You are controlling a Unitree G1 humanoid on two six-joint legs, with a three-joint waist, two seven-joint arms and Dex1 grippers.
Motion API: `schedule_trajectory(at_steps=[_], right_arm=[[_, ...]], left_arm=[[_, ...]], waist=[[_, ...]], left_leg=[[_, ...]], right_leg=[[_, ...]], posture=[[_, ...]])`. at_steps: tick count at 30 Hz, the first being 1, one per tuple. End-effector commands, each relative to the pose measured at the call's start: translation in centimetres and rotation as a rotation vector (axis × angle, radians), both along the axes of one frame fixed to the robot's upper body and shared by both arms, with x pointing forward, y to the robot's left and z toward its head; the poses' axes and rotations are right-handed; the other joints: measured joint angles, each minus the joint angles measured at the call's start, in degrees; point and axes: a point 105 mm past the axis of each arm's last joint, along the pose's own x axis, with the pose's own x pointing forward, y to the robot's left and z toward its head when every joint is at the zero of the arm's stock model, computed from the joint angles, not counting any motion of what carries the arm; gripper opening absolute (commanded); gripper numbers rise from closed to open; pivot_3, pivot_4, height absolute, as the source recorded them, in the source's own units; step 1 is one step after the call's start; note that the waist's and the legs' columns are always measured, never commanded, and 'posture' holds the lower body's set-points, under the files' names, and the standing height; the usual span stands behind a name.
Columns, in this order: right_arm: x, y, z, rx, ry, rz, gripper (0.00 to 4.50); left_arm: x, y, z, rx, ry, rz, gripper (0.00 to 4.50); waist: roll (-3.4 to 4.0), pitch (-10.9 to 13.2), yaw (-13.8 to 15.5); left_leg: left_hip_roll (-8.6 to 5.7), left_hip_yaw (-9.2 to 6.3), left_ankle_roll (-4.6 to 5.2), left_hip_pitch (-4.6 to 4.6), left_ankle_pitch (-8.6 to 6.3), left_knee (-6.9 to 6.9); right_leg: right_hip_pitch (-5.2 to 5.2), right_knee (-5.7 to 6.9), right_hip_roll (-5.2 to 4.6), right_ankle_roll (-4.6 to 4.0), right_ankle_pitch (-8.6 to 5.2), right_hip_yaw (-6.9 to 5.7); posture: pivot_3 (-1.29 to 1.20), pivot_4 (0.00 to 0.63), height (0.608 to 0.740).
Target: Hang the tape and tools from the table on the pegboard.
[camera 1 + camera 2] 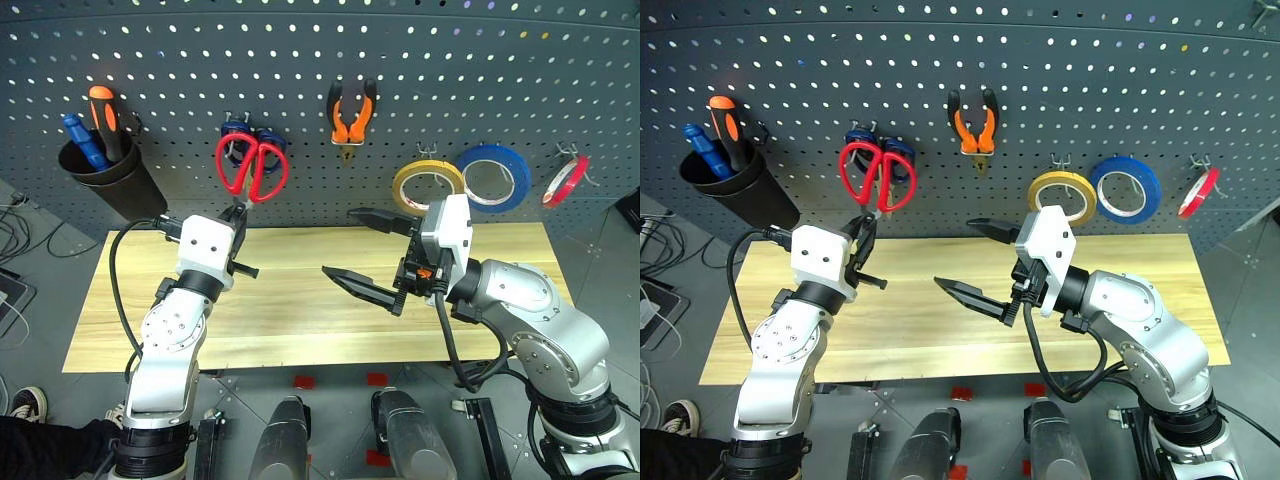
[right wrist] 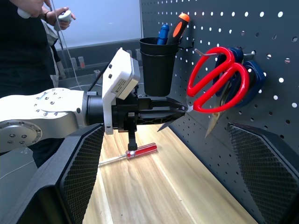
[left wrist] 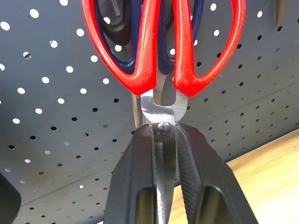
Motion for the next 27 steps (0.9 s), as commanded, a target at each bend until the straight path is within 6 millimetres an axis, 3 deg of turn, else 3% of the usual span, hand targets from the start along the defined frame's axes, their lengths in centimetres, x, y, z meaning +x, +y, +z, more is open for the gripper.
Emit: schedule_trajectory(at_steps=[1, 7, 14, 16, 23, 27], right_arm=[[-0.8, 0.1, 0.2, -0.014, -0.041, 0.016, 4.5], [-1.0, 0.7, -2.6, -0.169, 0.011, -0.004, 4.5], [-2.0, 2.0, -5.6, -0.355, 0.181, 0.018, 4.5], [-1.5, 2.8, -5.5, -0.375, 0.197, 0.005, 4.5], [-1.1, 4.9, -5.8, -0.418, 0.195, -0.012, 4.5], [-0.7, 6.2, -5.0, -0.383, 0.189, -0.039, 4.5]], left_arm=[[-1.1, 0.2, -0.8, -0.036, 0.041, 0.002, 1.93], [-4.3, 2.6, -5.2, -0.124, 0.263, 0.116, 3.73], [-8.2, 9.5, -9.2, -0.227, 0.544, 0.389, 3.73], [-7.8, 10.5, -9.7, -0.289, 0.602, 0.397, 3.73], [-4.4, 12.6, -8.7, -0.29, 0.608, 0.289, 3.73], [-2.2, 13.9, -8.3, -0.312, 0.589, 0.276, 3.73]], waist=[[0.0, 0.0, -0.07], [0.0, 0.0, -0.03], [0.0, 0.01, 0.07], [0.01, 0.01, 0.26], [0.0, 0.06, 0.72], [-0.08, 0.36, 0.47]], left_leg=[[0.01, 0.0, 0.0, 0.01, 0.0, 0.0], [0.02, -0.06, 0.01, 0.01, -0.01, -0.01], [0.03, -0.17, 0.22, 0.0, -0.12, -0.03], [0.01, -0.18, 0.22, 0.0, -0.12, -0.02], [-0.07, -0.22, 0.1, 0.0, 0.02, -0.05], [-0.02, -0.24, 0.06, 0.01, 0.04, -0.11]], right_leg=[[0.0, 0.0, 0.0, 0.0, 0.0, 0.01], [0.0, -0.01, -0.01, 0.0, 0.0, 0.08], [0.0, 0.01, 0.02, -0.01, 0.0, 0.12], [0.01, 0.01, 0.03, 0.0, 0.0, 0.09], [-0.01, -0.06, 0.06, 0.0, 0.0, -0.11], [-0.09, -0.04, -0.06, -0.01, 0.01, -0.02]], posture=[[-0.04, 0.316, 0.74], [-0.03, 0.32, 0.74], [-0.01, 0.33, 0.74], [0.01, 0.338, 0.74], [0.01, 0.357, 0.74], [-0.01, 0.374, 0.74]])
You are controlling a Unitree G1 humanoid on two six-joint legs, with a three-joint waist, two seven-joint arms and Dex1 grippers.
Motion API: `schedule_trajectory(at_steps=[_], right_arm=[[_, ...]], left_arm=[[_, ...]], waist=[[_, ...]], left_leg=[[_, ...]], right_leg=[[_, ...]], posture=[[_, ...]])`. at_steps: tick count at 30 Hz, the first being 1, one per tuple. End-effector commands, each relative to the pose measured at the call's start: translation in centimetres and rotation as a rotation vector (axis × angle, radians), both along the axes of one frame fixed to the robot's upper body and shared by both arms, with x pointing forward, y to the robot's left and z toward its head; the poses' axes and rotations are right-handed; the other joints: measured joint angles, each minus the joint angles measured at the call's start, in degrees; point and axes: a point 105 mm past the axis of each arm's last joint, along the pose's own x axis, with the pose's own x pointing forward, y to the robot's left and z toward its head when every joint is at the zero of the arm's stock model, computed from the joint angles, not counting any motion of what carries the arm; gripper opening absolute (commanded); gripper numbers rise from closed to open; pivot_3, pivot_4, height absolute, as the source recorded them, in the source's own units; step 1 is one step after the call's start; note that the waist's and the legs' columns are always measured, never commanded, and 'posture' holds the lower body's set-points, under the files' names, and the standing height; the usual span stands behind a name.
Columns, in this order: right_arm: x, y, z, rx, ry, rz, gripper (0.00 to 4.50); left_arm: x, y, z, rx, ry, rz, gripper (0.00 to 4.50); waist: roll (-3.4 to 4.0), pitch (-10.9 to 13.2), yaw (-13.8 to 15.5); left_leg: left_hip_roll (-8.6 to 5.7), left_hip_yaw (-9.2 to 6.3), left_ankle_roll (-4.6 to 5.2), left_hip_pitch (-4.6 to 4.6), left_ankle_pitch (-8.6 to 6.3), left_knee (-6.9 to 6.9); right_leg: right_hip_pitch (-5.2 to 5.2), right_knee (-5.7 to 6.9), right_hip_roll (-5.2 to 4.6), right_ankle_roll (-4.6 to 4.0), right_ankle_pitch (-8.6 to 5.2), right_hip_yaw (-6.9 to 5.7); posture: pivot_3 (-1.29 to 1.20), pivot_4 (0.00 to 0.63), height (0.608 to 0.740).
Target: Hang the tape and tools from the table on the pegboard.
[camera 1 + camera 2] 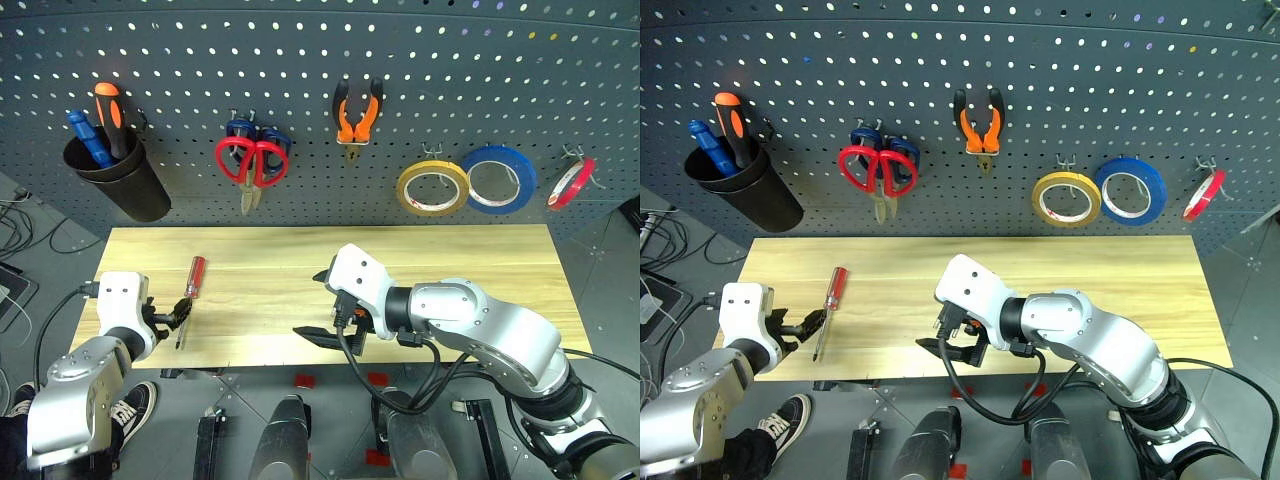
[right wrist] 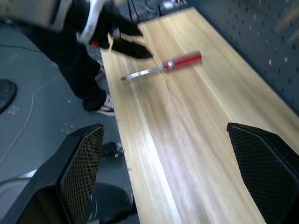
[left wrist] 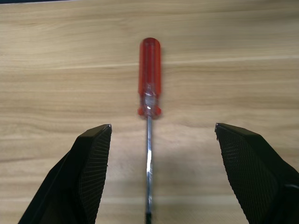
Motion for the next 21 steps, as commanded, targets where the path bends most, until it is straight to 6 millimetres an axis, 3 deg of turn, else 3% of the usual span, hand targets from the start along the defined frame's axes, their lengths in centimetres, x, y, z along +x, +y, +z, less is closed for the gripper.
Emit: schedule_trajectory(at_steps=[1, 14, 21], right_arm=[[-0.1, 1.1, 1.2, 0.032, -0.043, -0.002, 4.5], [1.4, 1.4, 2.7, 0.049, -0.077, -0.103, 4.5], [1.0, 1.4, 2.7, 0.049, -0.059, -0.112, 4.5]], left_arm=[[1.2, 1.3, 0.6, -0.007, -0.033, 0.011, 3.73], [3.5, 2.2, -0.6, -0.049, 0.0, 0.041, 3.73], [5.0, 1.5, -2.7, -0.081, 0.098, 0.038, 3.73]], waist=[[-0.03, 0.24, -0.16], [-0.15, 2.67, -0.62], [-0.25, 4.09, -0.65]], left_leg=[[0.04, 0.0, 0.02, -0.01, -0.01, 0.01], [0.08, 0.01, 0.13, -0.11, -0.07, 0.0], [0.06, 0.16, 0.0, -0.25, 0.0, 0.04]], right_leg=[[-0.01, 0.03, 0.02, -0.03, 0.02, -0.04], [-0.29, 0.19, 0.03, -0.08, 0.05, 0.09], [-0.53, 0.34, 0.04, -0.07, 0.05, 0.17]], posture=[[-0.01, 0.374, 0.74], [-0.04, 0.443, 0.74], [-0.05, 0.463, 0.74]])
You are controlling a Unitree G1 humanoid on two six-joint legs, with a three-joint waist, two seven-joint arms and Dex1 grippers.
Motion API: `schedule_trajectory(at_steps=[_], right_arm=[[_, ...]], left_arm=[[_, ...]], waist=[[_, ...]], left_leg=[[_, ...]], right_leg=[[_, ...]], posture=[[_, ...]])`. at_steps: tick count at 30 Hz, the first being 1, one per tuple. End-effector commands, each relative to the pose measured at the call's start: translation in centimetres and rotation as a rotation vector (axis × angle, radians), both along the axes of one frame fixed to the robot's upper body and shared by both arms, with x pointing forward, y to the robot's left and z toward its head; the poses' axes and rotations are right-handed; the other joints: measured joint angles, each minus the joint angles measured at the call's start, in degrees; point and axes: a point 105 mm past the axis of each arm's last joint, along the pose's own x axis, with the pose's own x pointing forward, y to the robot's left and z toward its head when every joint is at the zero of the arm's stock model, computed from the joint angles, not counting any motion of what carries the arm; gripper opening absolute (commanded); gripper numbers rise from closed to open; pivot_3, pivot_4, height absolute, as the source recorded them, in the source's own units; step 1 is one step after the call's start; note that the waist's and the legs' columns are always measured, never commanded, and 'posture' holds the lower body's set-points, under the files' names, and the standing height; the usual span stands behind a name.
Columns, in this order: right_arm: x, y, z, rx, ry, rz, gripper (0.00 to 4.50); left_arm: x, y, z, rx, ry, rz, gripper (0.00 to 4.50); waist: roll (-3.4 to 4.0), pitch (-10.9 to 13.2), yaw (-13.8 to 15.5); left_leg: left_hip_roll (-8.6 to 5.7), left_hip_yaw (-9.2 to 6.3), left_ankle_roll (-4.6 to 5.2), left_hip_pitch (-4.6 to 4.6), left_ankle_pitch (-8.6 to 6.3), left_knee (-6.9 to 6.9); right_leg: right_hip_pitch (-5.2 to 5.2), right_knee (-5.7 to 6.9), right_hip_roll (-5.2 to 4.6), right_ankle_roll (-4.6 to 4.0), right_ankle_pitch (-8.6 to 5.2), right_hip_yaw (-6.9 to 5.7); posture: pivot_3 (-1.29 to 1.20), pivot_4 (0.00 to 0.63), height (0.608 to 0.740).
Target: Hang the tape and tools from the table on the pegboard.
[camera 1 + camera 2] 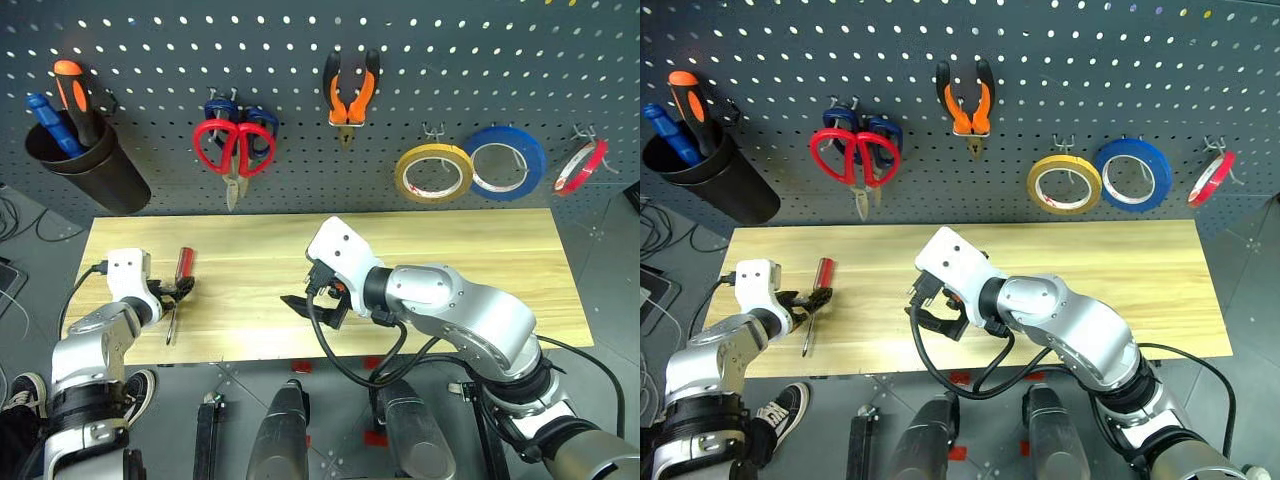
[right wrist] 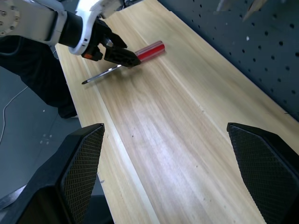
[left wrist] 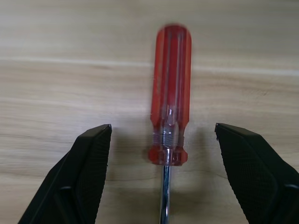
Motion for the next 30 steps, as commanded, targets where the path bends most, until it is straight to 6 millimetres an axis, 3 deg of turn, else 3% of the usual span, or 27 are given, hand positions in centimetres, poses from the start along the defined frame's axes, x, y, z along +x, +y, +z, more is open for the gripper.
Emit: schedule_trajectory(at_steps=[1, 2, 5, 13, 16, 24, 30], right_arm=[[-0.9, 0.2, 1.3, 0.035, -0.042, 0.022, 4.5], [-0.9, 0.2, 1.3, 0.036, -0.039, 0.019, 4.5], [-0.8, 0.2, 1.5, 0.038, -0.035, 0.014, 4.5], [0.1, -0.3, 2.0, 0.049, -0.065, -0.012, 4.5], [0.5, -0.5, 2.2, 0.064, -0.083, -0.014, 4.5], [-0.6, -1.7, 3.4, 0.146, -0.14, 0.103, 4.5], [-2.2, -2.7, 5.3, 0.273, -0.211, 0.28, 4.5]], left_arm=[[0.2, 0.1, -0.9, 0.014, 0.042, 0.001, 3.73], [0.3, 0.2, -1.0, 0.017, 0.054, 0.006, 3.73], [0.4, 0.2, -1.5, 0.014, 0.095, 0.009, 3.18], [-1.3, 0.4, -2.0, 0.027, 0.157, -0.004, 0.88], [-2.1, 0.7, -1.3, 0.081, 0.106, -0.001, 0.88], [-4.3, 0.8, 4.2, 0.381, -0.229, 0.007, 0.88], [-6.7, -2.3, 8.1, 0.524, -0.457, -0.019, 0.88]], waist=[[0.01, 0.21, -0.03], [0.02, 0.29, -0.03], [0.07, 0.41, -0.03], [0.13, 0.45, -0.46], [0.12, 0.44, -0.73], [-0.2, 0.24, -1.13], [-0.44, -0.16, -0.67]], left_leg=[[-0.01, 0.05, 0.0, -0.06, 0.0, 0.0], [-0.01, 0.08, -0.01, -0.13, 0.01, 0.04], [0.01, 0.12, 0.0, -0.11, 0.01, 0.06], [0.0, 0.21, -0.01, -0.02, 0.03, 0.05], [0.01, 0.2, -0.04, -0.01, 0.04, 0.03], [0.1, -0.04, -0.15, -0.28, 0.1, -0.03], [-0.04, 0.02, -0.16, -0.44, 0.11, -0.1]], right_leg=[[-0.11, 0.05, 0.0, 0.0, 0.0, 0.02], [-0.22, 0.19, -0.01, 0.0, 0.0, 0.06], [-0.27, 0.31, -0.01, 0.0, 0.0, 0.07], [-0.28, 0.41, -0.01, 0.0, -0.01, 0.22], [-0.28, 0.35, -0.05, 0.0, 0.0, 0.23], [-0.39, 0.05, -0.1, -0.01, 0.01, 0.08], [-0.39, -0.35, -0.31, 0.0, 0.09, -0.08]], posture=[[-0.05, 0.464, 0.74], [-0.05, 0.464, 0.74], [-0.06, 0.463, 0.74], [-0.05, 0.434, 0.74], [-0.05, 0.412, 0.74], [-0.02, 0.343, 0.74], [0.01, 0.281, 0.74]])
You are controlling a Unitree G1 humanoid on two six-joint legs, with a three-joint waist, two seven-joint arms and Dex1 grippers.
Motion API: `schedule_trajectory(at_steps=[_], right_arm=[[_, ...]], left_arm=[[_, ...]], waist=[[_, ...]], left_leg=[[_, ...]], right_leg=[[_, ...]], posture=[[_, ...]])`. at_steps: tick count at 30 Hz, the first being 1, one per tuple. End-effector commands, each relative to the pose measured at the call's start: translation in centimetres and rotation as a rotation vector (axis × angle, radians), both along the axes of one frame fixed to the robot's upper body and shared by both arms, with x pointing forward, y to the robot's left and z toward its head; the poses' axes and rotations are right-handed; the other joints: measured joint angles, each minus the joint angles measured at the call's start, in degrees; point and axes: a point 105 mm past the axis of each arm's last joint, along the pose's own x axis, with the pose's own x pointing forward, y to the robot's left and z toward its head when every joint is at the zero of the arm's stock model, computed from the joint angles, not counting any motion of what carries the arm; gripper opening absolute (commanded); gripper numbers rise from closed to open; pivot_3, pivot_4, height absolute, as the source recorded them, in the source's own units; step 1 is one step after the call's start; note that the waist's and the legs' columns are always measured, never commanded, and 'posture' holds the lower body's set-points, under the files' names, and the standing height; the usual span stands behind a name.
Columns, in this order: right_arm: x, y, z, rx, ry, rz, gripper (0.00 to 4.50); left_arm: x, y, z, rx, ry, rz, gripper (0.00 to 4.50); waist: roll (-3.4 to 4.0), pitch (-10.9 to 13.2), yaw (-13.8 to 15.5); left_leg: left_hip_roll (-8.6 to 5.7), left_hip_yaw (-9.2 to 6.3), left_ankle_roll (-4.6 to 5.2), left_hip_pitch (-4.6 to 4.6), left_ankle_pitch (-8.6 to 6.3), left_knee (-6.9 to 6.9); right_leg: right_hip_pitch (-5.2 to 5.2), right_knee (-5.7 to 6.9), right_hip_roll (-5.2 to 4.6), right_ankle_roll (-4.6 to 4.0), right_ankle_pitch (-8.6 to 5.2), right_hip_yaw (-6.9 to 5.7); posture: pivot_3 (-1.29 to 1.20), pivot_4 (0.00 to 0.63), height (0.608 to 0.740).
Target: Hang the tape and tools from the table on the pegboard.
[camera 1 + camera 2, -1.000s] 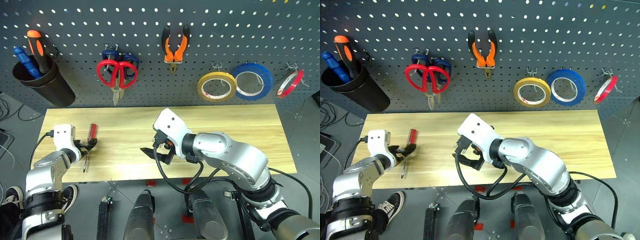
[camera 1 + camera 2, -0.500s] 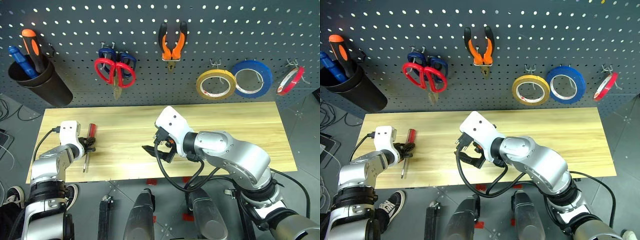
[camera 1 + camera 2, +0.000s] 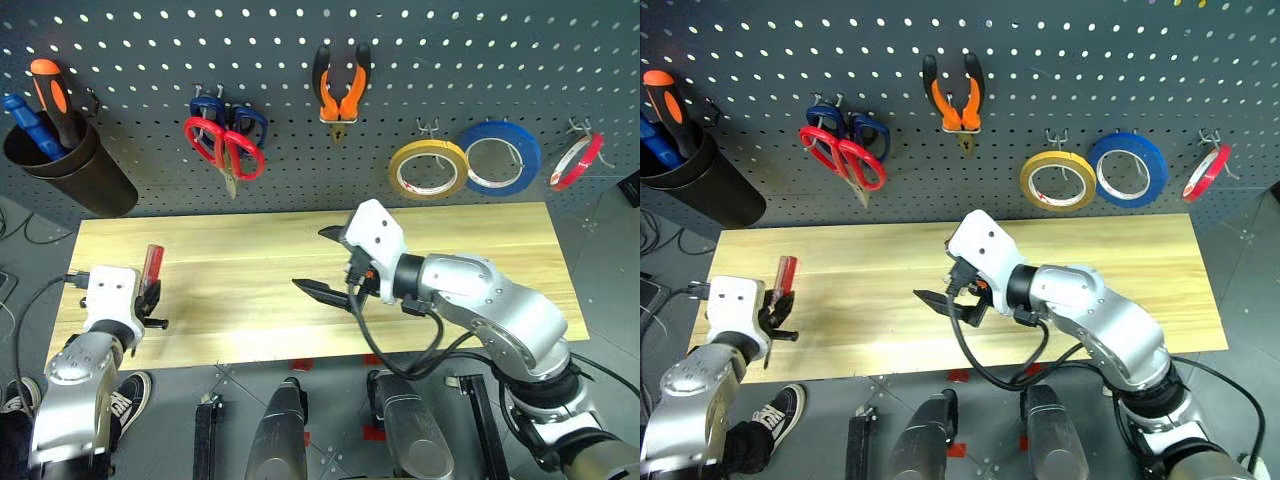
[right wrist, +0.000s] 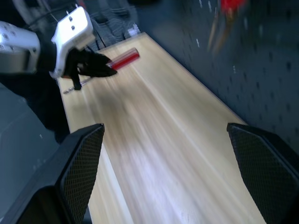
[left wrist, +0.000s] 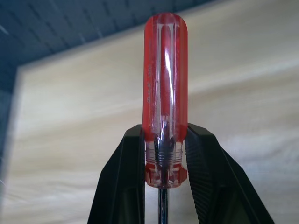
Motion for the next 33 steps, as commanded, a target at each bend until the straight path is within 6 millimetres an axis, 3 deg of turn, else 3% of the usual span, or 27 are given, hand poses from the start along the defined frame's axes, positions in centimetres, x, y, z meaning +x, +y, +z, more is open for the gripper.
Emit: schedule_trajectory(at_steps=[1, 5, 12, 22, 27, 33], right_arm=[[-2.1, -0.2, 2.7, 0.105, -0.072, 0.158, 4.5], [-2.1, -0.6, 3.4, 0.132, -0.085, 0.22, 4.5], [-1.7, -0.9, 3.6, 0.124, -0.113, 0.272, 4.5], [-0.9, -0.9, 4.1, 0.111, -0.158, 0.297, 4.5], [-0.7, -0.7, 4.4, 0.115, -0.177, 0.299, 4.5], [-0.5, -0.5, 4.4, 0.107, -0.204, 0.285, 4.5]], left_arm=[[-1.0, -2.2, 4.1, 0.093, -0.185, -0.036, 0.88], [-1.5, -4.5, 7.1, 0.138, -0.32, -0.085, 0.88], [-2.3, -5.6, 12.4, 0.23, -0.519, -0.086, 0.88], [-1.8, -3.1, 23.0, 0.166, -0.848, 0.018, 0.88], [0.0, -2.0, 24.6, 0.107, -0.894, 0.006, 0.88], [4.0, -3.2, 24.4, 0.043, -0.915, -0.067, 0.88]], waist=[[-0.04, -0.36, 0.44], [-0.15, -2.02, 1.38], [-0.19, -5.45, 2.43], [-0.35, -8.75, 3.92], [-0.3, -10.12, 3.95], [-0.37, -10.89, 4.15]], left_leg=[[0.0, -0.01, 0.0, -0.02, 0.0, 0.02], [0.0, -0.09, -0.02, -0.15, 0.01, 0.08], [-0.03, -0.15, -0.16, -0.2, 0.14, 0.12], [-0.08, -0.33, -0.35, -0.19, 0.31, 0.13], [-0.09, -0.33, -0.39, -0.1, 0.33, 0.13], [-0.14, -0.42, -0.4, 0.0, 0.34, 0.2]], right_leg=[[0.0, 0.0, -0.01, 0.01, 0.01, -0.05], [0.0, -0.02, 0.0, 0.0, 0.01, -0.25], [0.13, -0.01, 0.02, -0.06, 0.05, -0.61], [0.22, -0.03, 0.33, -0.23, 0.17, -0.92], [0.27, 0.02, 0.39, -0.23, 0.17, -0.96], [0.44, 0.0, 0.4, -0.24, 0.17, -1.04]], posture=[[0.02, 0.273, 0.74], [0.03, 0.219, 0.74], [0.07, 0.164, 0.74], [0.09, 0.118, 0.74], [0.08, 0.11, 0.74], [0.06, 0.107, 0.74]])
